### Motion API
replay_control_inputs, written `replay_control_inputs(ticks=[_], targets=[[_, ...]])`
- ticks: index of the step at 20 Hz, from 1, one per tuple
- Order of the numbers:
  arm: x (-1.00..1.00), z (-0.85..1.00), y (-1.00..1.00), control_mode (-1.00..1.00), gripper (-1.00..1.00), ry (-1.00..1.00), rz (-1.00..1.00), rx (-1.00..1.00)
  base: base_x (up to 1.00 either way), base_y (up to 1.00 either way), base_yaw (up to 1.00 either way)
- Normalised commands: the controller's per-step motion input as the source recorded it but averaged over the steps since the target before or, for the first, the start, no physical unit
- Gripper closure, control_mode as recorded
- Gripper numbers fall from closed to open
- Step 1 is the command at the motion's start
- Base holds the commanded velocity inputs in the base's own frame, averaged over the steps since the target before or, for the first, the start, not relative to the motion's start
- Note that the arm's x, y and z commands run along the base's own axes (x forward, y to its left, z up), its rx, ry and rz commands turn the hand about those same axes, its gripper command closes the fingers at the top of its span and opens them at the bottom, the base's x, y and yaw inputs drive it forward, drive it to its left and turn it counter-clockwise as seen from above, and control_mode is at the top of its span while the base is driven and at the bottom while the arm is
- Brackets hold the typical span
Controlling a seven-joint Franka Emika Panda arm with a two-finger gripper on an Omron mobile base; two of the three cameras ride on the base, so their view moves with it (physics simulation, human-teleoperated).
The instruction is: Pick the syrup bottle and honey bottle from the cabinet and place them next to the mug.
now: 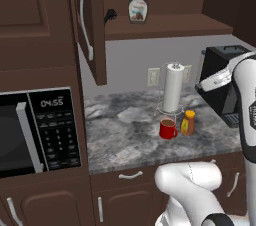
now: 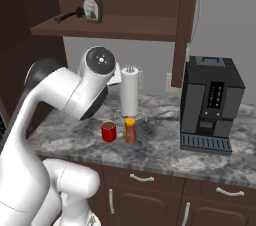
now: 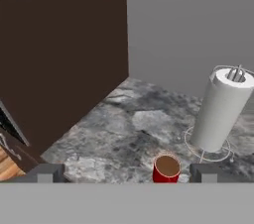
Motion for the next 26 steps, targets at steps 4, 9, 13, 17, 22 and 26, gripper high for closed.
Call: replay_control_inputs(ticks=[4, 9, 13, 17, 22, 26], targets=[[0.0, 1.0, 0.22, -1.0, -1.0, 0.08, -0.15, 0.0, 0.0, 0.0, 0.0], [0.03, 0.99, 0.28, -1.0, -1.0, 0.02, -0.18, 0.0, 0.0, 0.0, 0.0], [0.47, 0.66, 0.21, -1.0, -1.0, 0.0, -0.16, -0.01, 0.0, 0.0, 0.0], [0.89, 0.03, 0.04, -1.0, -1.0, -0.13, -0.1, -0.02, 0.0, 0.0, 0.0], [0.98, -0.01, 0.03, -1.0, -1.0, -0.18, -0.01, 0.0, 0.0, 0.0, 0.0], [0.74, 0.0, 0.01, -1.0, -1.0, -0.14, 0.01, 0.0, 0.0, 0.0, 0.0]])
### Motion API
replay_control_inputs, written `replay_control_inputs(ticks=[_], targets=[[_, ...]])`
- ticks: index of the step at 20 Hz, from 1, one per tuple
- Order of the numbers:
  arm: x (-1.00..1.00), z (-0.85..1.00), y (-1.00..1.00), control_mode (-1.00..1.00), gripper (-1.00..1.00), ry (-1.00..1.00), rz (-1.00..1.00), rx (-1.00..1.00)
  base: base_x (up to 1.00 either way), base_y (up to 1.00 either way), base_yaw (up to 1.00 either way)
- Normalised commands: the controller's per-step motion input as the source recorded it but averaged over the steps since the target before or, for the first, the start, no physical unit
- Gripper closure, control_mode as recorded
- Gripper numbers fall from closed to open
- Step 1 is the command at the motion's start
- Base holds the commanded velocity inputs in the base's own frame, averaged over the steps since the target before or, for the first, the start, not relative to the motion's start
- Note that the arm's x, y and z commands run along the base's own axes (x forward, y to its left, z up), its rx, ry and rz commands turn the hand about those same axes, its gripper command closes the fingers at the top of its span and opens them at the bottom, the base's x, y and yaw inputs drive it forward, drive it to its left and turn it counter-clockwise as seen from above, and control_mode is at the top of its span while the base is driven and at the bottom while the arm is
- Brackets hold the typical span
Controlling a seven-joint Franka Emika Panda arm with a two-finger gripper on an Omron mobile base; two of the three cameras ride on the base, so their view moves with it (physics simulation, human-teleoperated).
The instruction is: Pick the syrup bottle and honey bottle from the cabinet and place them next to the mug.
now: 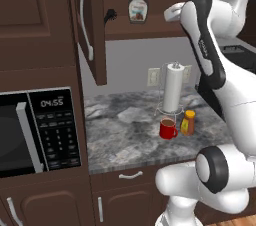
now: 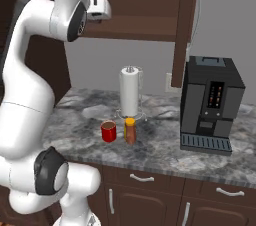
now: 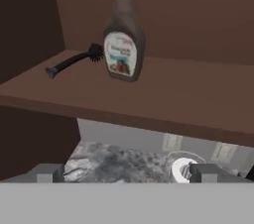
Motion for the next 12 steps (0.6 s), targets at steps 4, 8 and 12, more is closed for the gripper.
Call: replay_control_inputs(ticks=[4, 8, 12], targets=[[0.55, 0.0, 0.0, -1.0, -1.0, -0.08, 0.14, 0.01, 0.0, 0.0, 0.0], [0.49, 0.0, 0.0, -1.0, -1.0, -0.03, 0.29, 0.08, 0.0, 0.0, 0.0], [0.61, 0.0, 0.0, -1.0, -1.0, 0.0, 0.33, 0.06, 0.0, 0.0, 0.0]])
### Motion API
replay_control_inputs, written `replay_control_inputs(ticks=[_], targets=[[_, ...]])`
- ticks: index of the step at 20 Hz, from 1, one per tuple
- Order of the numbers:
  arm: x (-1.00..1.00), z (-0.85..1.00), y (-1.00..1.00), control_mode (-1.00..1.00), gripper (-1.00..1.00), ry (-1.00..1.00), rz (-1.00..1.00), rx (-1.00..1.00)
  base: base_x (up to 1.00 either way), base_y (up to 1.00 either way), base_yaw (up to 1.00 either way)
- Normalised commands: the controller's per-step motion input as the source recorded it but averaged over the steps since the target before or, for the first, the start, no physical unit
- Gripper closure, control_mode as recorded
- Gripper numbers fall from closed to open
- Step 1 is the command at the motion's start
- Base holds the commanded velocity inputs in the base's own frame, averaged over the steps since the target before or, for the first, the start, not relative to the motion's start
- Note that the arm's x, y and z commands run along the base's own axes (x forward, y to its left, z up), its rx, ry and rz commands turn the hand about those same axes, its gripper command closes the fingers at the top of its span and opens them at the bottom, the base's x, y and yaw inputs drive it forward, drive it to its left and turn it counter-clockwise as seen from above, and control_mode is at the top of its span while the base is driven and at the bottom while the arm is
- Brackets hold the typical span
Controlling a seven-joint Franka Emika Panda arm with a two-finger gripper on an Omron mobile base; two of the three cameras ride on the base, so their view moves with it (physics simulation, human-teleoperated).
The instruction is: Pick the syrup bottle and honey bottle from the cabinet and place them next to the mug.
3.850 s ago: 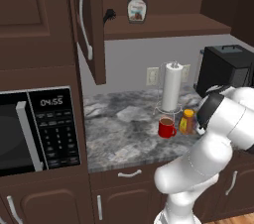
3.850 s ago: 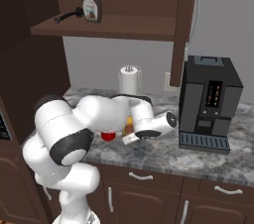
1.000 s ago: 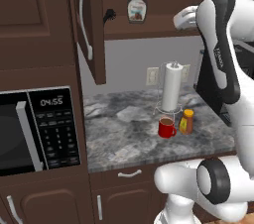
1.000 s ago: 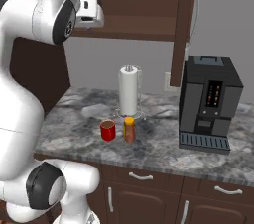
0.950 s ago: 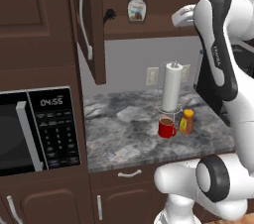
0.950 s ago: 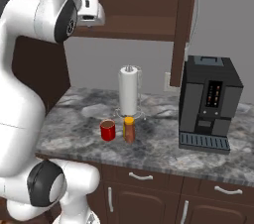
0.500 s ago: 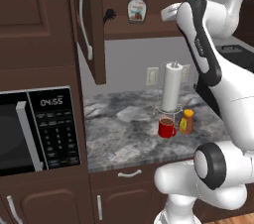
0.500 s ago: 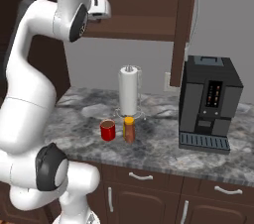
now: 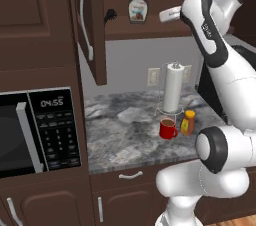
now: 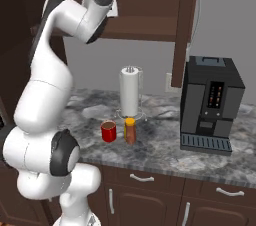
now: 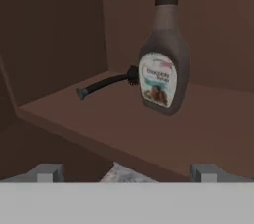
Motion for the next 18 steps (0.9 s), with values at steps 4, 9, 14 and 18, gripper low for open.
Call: replay_control_inputs(ticks=[4, 9, 14, 18], targets=[[0.63, 0.0, 0.0, -1.0, -1.0, 0.07, 0.22, 0.02, 0.0, 0.0, 0.0], [0.41, 0.08, 0.1, -1.0, -1.0, 0.13, 0.01, 0.0, 0.0, 0.0, 0.0], [0.26, 0.04, 0.05, -1.0, -1.0, 0.02, 0.0, 0.0, 0.0, 0.0, 0.0], [0.35, -0.04, 0.02, -1.0, -1.0, -0.02, 0.0, 0.0, 0.0, 0.0, 0.0]])
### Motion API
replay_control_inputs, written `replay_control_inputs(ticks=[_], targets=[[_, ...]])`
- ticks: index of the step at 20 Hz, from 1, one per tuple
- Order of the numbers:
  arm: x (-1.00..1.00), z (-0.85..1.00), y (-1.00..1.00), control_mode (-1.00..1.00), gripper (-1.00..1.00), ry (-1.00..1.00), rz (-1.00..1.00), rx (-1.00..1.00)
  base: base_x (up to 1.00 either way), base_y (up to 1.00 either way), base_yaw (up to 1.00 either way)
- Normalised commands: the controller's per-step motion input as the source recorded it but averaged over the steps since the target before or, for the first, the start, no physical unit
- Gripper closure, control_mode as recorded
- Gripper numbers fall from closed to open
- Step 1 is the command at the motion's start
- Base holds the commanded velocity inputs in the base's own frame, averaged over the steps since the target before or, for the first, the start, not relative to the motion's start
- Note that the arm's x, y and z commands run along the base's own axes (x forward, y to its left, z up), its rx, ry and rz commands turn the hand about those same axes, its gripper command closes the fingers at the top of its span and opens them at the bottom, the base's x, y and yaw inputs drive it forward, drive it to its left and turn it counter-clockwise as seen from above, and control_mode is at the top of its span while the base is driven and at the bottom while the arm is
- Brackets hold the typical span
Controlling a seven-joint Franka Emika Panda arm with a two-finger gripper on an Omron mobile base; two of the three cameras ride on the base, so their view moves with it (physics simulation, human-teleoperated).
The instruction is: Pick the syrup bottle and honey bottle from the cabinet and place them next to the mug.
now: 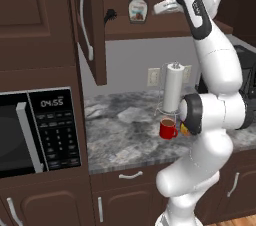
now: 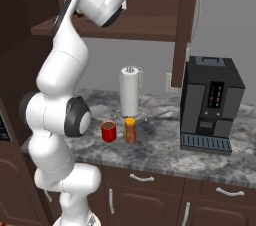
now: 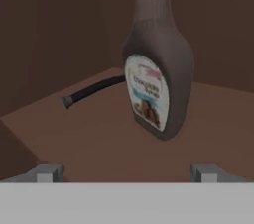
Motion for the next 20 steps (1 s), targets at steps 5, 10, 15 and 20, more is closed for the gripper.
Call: replay_control_inputs(ticks=[5, 10, 15, 20], targets=[[0.48, -0.03, 0.0, -1.0, -1.0, -0.02, 0.0, 0.0, 0.0, 0.0, 0.0], [0.48, 0.0, 0.0, -1.0, -1.0, 0.0, 0.0, 0.0, 0.0, 0.0, 0.0], [0.43, 0.0, 0.0, -1.0, -1.0, 0.0, 0.0, 0.0, 0.0, 0.0, 0.0], [0.11, 0.0, 0.12, -1.0, -1.0, 0.0, 0.0, 0.0, 0.0, 0.0, 0.0]])
